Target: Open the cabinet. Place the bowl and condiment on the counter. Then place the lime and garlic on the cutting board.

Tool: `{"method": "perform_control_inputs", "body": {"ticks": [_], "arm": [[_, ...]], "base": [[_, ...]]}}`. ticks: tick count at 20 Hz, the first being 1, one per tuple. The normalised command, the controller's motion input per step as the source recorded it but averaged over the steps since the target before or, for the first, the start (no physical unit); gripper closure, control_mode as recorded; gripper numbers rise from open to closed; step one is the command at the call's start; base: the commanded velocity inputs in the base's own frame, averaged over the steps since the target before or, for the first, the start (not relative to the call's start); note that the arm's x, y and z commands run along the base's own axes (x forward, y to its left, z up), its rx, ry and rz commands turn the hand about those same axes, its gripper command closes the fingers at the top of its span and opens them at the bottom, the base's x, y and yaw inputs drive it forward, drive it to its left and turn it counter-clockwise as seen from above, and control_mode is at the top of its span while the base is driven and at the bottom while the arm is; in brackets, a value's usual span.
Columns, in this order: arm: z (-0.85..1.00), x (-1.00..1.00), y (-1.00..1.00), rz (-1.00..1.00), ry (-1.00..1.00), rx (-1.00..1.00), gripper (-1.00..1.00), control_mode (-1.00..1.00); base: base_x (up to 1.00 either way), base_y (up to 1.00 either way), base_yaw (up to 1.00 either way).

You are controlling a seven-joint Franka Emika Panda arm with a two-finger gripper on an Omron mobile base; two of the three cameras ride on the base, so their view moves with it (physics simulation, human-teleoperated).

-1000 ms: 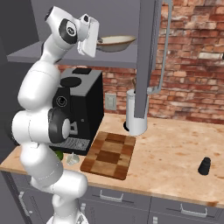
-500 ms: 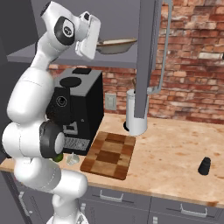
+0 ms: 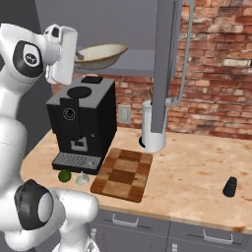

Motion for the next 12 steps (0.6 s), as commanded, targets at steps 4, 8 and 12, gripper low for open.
{"method": "perform_control_inputs", "body": {"ticks": [4, 8, 12], "arm": [[0.06, -1.00, 0.02, 0.00, -0.17, 0.00, 1.00, -1.00], [0.29, -1.00, -0.36, 0.00, -0.06, 0.03, 1.00, -1.00], [0.16, -1.00, -0.62, 0.00, -0.01, 0.16, 1.00, -1.00]], "base": [[0.00, 0.00, 0.00], [0.00, 0.00, 0.00], [0.00, 0.00, 0.00]]}}
